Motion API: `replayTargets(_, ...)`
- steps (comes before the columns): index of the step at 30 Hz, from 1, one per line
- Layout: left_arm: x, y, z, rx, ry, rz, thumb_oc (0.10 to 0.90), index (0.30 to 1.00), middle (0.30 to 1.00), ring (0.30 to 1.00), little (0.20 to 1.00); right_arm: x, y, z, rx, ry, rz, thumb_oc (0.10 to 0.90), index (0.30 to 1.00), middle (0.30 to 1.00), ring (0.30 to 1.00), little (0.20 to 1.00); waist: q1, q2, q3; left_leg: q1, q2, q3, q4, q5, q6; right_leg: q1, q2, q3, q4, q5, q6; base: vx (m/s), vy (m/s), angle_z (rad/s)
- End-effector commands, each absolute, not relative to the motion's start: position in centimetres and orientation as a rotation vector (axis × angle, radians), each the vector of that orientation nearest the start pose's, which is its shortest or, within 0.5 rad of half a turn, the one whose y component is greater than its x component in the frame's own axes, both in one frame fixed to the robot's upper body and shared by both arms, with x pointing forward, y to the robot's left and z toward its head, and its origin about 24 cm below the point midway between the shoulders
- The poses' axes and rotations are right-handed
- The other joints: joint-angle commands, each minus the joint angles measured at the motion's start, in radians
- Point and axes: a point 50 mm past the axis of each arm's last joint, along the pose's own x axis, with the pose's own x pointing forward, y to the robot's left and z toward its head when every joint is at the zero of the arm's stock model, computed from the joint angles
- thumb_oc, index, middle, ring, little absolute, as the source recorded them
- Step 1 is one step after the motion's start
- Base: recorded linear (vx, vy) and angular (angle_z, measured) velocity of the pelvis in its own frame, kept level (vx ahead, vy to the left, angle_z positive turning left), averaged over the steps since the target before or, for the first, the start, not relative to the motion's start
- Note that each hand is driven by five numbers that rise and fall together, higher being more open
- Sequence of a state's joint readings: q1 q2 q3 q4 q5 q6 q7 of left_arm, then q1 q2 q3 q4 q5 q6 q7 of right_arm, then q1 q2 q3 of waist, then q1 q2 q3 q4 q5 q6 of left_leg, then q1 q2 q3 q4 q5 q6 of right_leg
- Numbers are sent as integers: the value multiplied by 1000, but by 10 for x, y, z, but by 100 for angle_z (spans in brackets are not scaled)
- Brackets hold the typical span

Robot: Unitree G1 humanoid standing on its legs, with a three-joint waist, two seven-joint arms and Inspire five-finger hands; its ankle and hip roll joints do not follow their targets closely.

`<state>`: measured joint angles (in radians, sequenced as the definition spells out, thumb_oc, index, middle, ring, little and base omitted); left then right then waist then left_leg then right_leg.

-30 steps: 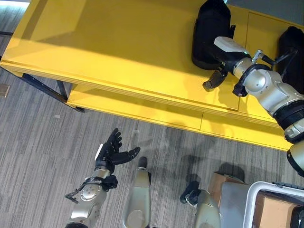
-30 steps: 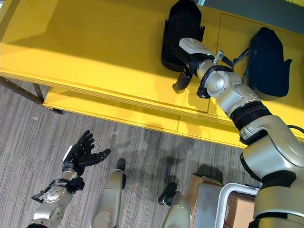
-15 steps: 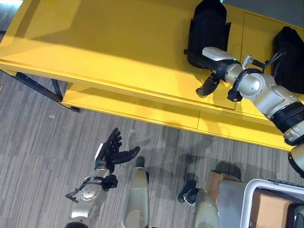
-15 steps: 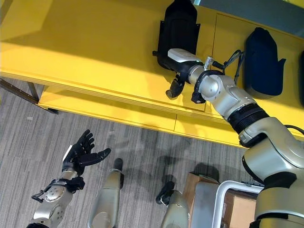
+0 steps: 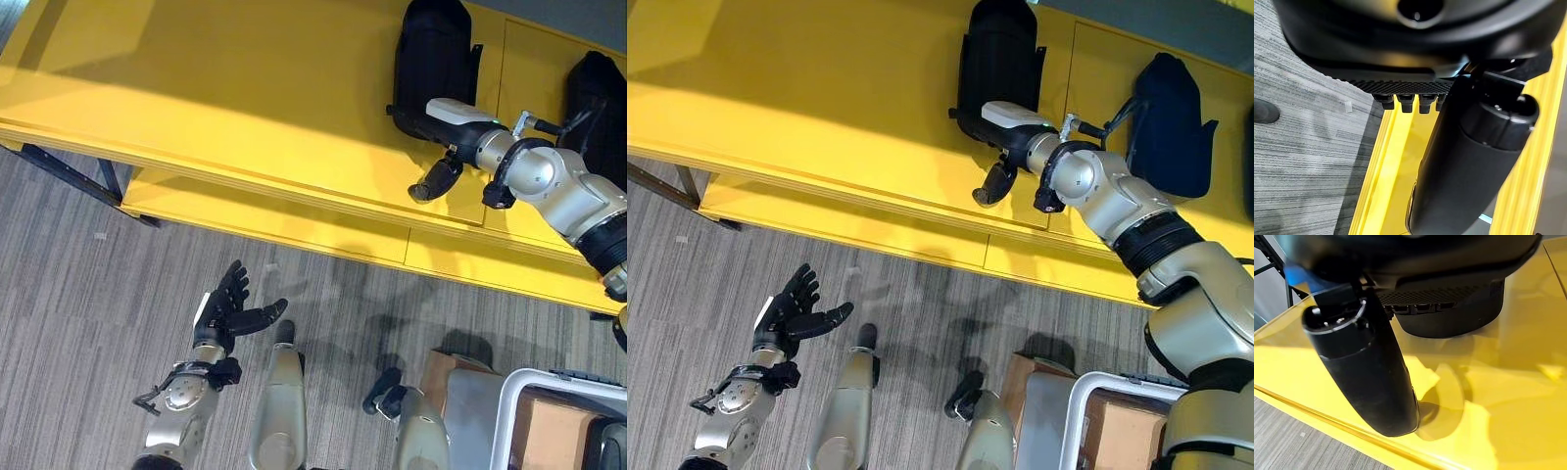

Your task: Move parts from the plastic box to the shelf.

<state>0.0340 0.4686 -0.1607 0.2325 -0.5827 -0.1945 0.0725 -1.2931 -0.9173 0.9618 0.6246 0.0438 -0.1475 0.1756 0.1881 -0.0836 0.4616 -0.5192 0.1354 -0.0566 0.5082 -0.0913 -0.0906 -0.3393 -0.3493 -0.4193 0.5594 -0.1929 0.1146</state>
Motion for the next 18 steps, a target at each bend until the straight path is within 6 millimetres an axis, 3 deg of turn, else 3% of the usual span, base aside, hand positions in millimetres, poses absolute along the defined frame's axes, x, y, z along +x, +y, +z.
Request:
replayTargets(1, 244, 231, 49, -67, -67, 10, 900, 1000, 1000, 1000, 1000, 376, -193, 315, -1290, -441, 264, 900, 1000, 1000, 1000, 1000, 1, -21, -38, 12, 74, -26, 58, -44, -43, 51, -6, 71, -13, 27, 42, 0, 0, 0)
replayTargets(18, 245, 230, 51, -80, -76, 25, 900, 1000, 1000, 1000, 1000, 376, -164, 283, -1162, -442, 428, 900, 1000, 1000, 1000, 1000, -2, -15, -31, 11, 75, -21, 69, -53, -38, 55, -6, 76, -16, 32, 45, 0, 0, 0)
